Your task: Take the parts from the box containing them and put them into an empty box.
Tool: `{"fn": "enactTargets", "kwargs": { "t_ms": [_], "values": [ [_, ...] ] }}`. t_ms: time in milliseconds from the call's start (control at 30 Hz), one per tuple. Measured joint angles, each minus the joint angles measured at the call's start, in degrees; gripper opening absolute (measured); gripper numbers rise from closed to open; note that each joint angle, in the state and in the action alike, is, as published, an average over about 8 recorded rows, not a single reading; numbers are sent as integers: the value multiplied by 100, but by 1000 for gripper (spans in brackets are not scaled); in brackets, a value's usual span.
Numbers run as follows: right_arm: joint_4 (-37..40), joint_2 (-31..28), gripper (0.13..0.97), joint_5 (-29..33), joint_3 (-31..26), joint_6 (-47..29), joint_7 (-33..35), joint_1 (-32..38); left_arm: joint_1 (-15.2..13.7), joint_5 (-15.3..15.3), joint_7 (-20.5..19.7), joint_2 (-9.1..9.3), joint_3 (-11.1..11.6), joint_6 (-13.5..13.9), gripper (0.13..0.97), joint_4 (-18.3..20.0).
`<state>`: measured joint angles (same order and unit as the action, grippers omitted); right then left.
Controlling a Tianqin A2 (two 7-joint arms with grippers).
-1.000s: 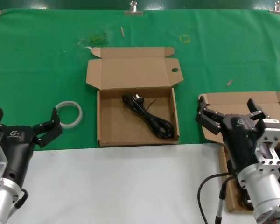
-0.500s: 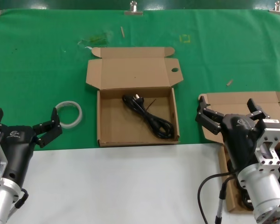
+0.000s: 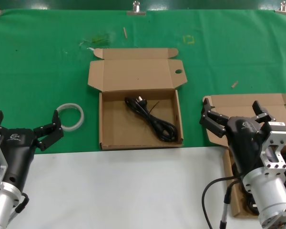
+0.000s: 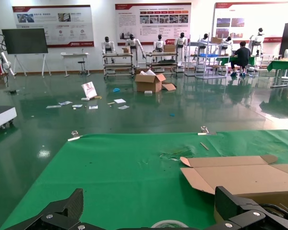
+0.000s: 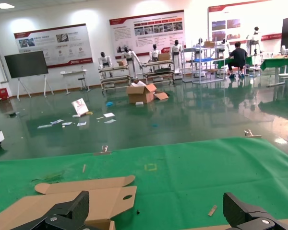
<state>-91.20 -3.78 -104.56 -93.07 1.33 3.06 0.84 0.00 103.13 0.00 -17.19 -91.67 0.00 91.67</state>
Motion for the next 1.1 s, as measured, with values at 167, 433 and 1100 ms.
{"fn": "enactTargets", "kwargs": {
  "t_ms": [167, 433, 1100],
  "values": [
    [0, 0, 966, 0, 0, 0, 0, 0, 0, 0, 0, 0, 0, 0, 965, 0],
    [0, 0, 966, 0, 0, 0, 0, 0, 0, 0, 0, 0, 0, 0, 965, 0],
    [0, 0, 966, 0, 0, 0, 0, 0, 0, 0, 0, 0, 0, 0, 965, 0]
  ]
}}
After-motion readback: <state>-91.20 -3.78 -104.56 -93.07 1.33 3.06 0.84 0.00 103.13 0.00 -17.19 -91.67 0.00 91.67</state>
